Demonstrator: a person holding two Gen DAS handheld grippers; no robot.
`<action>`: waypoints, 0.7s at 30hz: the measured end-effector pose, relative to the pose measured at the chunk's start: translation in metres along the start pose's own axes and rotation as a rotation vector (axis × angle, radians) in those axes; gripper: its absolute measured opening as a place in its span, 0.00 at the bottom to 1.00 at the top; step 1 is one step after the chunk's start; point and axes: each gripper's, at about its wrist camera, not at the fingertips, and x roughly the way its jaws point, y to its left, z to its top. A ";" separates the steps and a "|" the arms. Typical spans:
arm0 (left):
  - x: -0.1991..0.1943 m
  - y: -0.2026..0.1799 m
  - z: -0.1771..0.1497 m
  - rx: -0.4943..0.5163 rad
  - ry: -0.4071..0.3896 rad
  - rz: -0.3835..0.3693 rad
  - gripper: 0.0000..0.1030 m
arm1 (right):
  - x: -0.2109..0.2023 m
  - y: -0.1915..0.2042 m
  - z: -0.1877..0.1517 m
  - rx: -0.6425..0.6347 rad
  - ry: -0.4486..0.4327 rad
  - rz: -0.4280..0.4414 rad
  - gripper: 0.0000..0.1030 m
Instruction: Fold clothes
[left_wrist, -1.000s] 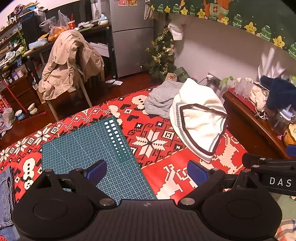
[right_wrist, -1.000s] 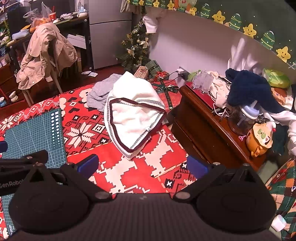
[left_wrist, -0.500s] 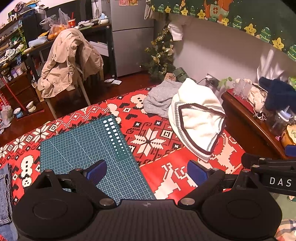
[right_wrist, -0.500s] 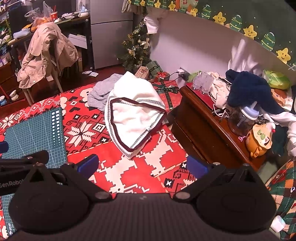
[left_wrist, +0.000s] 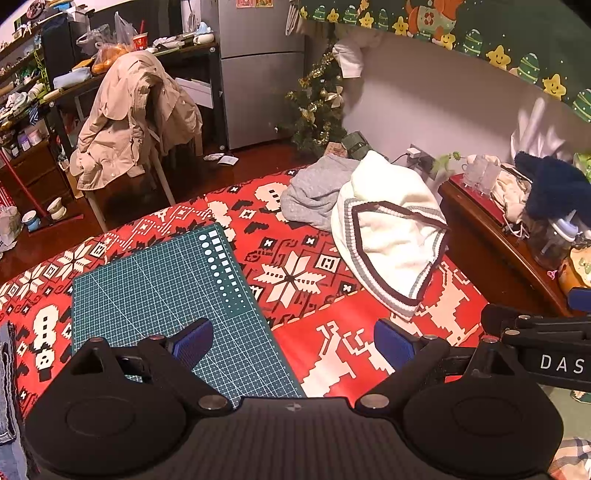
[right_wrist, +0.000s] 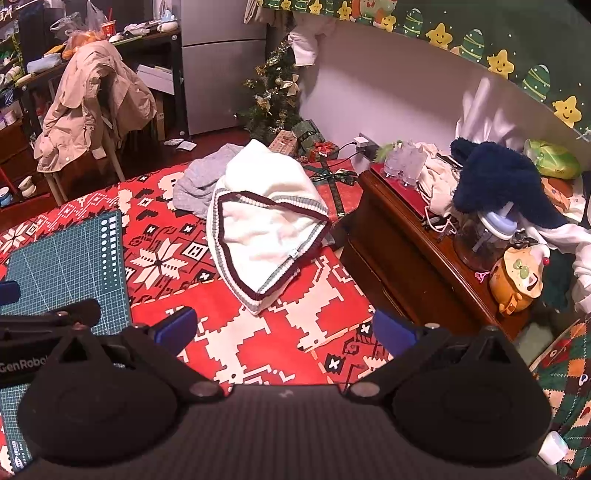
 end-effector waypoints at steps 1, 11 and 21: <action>0.000 0.000 0.000 0.001 -0.002 -0.001 0.92 | 0.000 0.000 0.000 -0.001 -0.001 0.000 0.99; 0.011 -0.005 -0.006 0.002 -0.019 -0.032 0.92 | 0.009 -0.010 -0.006 0.025 -0.018 0.020 0.99; 0.042 -0.004 -0.020 -0.045 -0.008 -0.132 0.92 | 0.033 -0.025 -0.026 0.043 -0.070 0.009 0.99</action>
